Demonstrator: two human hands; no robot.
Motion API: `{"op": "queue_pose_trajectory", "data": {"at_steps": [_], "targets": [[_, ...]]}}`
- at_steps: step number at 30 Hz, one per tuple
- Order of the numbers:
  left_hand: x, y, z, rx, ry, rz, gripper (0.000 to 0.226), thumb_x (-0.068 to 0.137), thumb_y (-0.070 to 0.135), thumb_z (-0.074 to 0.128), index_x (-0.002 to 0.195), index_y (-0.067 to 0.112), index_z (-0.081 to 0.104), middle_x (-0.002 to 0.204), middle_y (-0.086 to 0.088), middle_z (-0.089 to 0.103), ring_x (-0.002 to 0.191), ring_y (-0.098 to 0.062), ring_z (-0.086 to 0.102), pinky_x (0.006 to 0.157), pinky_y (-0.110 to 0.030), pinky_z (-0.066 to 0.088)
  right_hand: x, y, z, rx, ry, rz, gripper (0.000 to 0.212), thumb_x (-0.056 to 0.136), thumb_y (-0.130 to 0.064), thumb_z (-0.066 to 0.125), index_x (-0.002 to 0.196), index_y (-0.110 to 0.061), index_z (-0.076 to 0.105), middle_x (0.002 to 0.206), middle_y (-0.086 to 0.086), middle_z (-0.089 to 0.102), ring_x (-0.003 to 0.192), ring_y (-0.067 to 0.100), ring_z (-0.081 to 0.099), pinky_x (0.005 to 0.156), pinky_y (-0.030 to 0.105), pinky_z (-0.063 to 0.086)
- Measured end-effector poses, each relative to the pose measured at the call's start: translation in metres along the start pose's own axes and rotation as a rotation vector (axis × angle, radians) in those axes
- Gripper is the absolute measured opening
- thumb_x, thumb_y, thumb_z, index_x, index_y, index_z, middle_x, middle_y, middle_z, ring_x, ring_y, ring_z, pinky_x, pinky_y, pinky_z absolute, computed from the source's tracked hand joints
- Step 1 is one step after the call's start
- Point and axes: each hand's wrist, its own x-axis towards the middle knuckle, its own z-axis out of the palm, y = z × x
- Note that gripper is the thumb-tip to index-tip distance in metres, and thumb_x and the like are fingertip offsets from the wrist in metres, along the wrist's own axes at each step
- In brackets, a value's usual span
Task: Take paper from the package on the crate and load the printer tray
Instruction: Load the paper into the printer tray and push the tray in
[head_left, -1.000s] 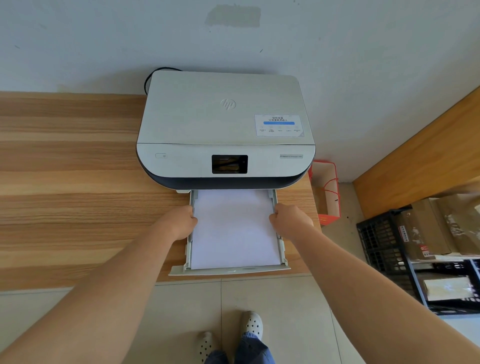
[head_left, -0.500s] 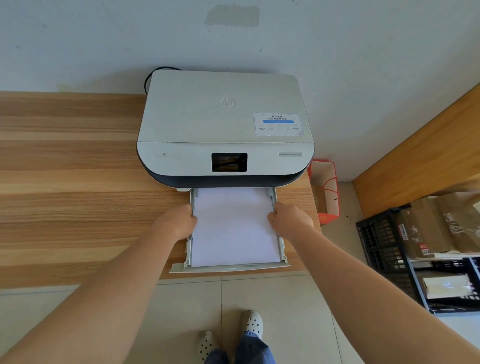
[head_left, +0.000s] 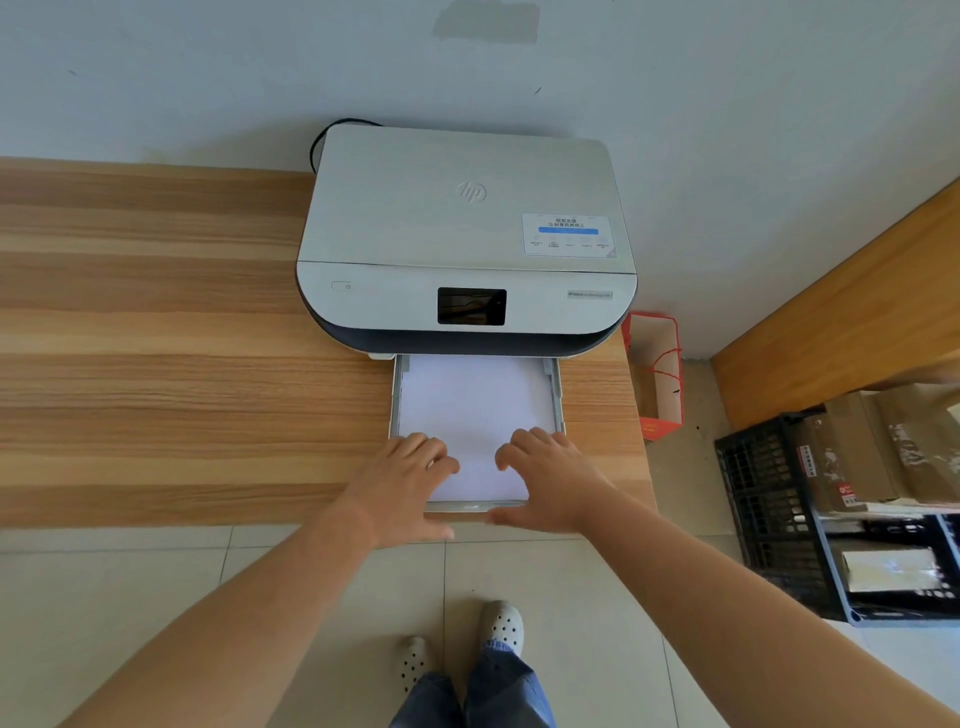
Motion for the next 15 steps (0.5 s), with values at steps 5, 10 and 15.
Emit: {"op": "queue_pose_trajectory", "data": {"at_steps": [5,10,15], "targets": [[0.003,-0.002,0.005,0.051,0.076,-0.010,0.067,0.072,0.057,0.065,0.126,0.020,0.049,0.119,0.000,0.052,0.114,-0.022,0.046,0.096,-0.037,0.040,0.000,-0.001,0.008,-0.098,-0.007,-0.032,0.071,0.075,-0.072,0.053,0.130,-0.028,0.041,0.132,-0.001,0.043,0.119,0.022,0.041,0.106,0.041,0.032],[0.006,-0.004,0.002,0.028,0.076,-0.037,0.064,0.077,0.055,0.060,0.128,0.020,0.046,0.124,0.002,0.048,0.119,-0.021,0.042,0.101,-0.036,0.036,0.005,0.000,0.006,-0.139,0.061,-0.025,0.071,0.075,-0.067,0.055,0.132,-0.028,0.040,0.136,0.002,0.040,0.122,0.025,0.039,0.106,0.042,0.031],[0.005,-0.003,0.004,0.058,0.175,-0.110,0.070,0.066,0.056,0.070,0.121,0.016,0.054,0.122,0.000,0.055,0.113,-0.022,0.048,0.095,-0.038,0.044,0.009,0.003,0.004,-0.219,0.089,0.004,0.081,0.076,-0.059,0.059,0.144,-0.027,0.028,0.155,0.007,0.023,0.142,0.032,0.022,0.115,0.050,0.018]]}}
